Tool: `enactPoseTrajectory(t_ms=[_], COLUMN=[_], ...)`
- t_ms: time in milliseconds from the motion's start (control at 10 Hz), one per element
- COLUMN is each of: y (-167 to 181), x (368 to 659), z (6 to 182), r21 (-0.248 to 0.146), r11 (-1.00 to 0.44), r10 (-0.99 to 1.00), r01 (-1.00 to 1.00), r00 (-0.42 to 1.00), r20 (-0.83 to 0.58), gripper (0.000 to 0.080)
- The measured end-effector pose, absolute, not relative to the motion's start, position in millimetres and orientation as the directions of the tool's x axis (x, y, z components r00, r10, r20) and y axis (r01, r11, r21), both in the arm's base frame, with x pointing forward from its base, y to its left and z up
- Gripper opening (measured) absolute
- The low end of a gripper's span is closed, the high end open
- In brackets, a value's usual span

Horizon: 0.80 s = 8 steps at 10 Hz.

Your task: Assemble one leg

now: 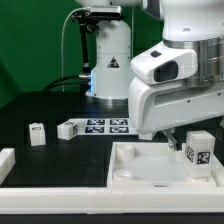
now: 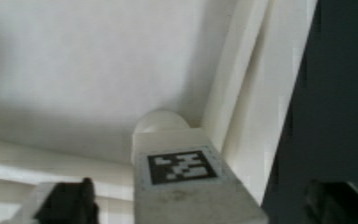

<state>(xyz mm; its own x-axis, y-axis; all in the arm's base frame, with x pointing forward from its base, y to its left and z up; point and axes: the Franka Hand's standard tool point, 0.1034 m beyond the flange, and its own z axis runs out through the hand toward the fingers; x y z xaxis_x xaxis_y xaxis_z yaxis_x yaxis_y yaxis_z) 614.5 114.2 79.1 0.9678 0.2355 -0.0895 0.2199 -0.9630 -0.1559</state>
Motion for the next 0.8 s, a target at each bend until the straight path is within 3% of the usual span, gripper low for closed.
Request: enactPoseTrajectory(t_ms=[200, 600, 700, 800], y=[113.8, 112.5, 110.1, 111.9], x=[614.5, 616.2, 617.9, 615.2], z=[79.0, 79.1, 79.6, 78.9], r21=[-0.156, -0.153, -0.158, -0.157], r11=[-0.963, -0.977, -0.985, -0.975], r10=[0.235, 0.163, 0.078, -0.149], r01=[0.22, 0.149, 0.069, -0.155], r00=[0.968, 0.983, 0.996, 0.988], r20=[-0.09, -0.085, -0.052, -0.052], gripper=[0.029, 0.0292, 0.0292, 0.0292])
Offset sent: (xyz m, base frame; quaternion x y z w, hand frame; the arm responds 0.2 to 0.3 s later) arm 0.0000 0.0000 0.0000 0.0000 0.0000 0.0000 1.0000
